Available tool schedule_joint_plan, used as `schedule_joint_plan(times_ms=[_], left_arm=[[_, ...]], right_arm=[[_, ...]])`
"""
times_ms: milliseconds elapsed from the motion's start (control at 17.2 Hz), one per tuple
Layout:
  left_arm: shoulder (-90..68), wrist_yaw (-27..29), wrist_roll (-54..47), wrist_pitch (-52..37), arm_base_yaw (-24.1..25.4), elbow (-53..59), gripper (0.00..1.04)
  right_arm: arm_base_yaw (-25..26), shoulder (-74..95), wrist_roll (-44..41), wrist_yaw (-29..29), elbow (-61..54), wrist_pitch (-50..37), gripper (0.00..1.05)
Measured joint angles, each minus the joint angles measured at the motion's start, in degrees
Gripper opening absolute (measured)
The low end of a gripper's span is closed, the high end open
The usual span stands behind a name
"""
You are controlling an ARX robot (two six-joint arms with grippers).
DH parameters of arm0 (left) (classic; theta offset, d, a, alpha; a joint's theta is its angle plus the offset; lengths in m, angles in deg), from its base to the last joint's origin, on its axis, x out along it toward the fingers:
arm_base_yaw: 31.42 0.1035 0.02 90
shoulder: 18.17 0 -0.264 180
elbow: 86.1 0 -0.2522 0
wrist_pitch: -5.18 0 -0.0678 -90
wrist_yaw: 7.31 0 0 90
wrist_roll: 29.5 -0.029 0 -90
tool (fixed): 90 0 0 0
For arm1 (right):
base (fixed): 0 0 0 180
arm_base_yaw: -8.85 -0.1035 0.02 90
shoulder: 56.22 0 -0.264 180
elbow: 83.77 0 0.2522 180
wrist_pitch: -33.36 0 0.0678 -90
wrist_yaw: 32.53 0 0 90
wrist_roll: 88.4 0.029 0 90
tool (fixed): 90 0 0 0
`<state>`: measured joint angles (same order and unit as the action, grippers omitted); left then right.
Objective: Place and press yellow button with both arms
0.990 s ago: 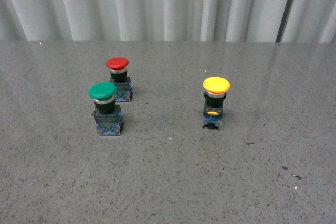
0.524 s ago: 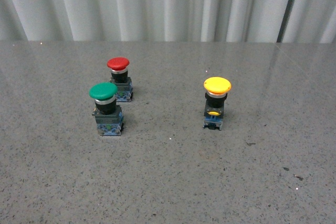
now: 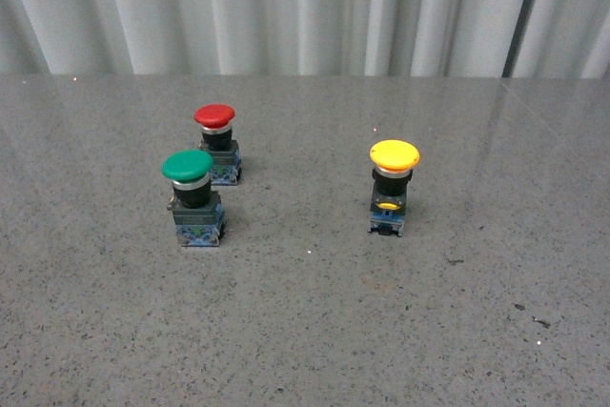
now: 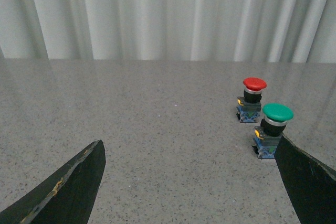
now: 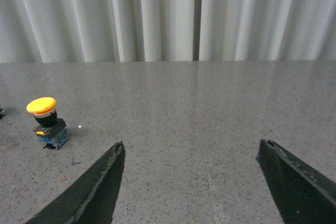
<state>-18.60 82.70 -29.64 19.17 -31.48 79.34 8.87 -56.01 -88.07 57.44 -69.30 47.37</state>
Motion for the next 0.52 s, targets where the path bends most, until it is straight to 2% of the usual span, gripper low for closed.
schedule_joint_plan(times_ms=[117,175,524], left_arm=[[0.0,0.0,0.0,0.0,0.0,0.0,0.98],[0.0,0.0,0.0,0.0,0.0,0.0,0.98],[0.0,0.0,0.0,0.0,0.0,0.0,0.98]], right_arm=[[0.0,0.0,0.02,0.0,0.0,0.0,1.0],[0.0,0.0,0.0,0.0,0.0,0.0,0.97],[0.0,0.0,0.0,0.0,0.0,0.02,0.98]])
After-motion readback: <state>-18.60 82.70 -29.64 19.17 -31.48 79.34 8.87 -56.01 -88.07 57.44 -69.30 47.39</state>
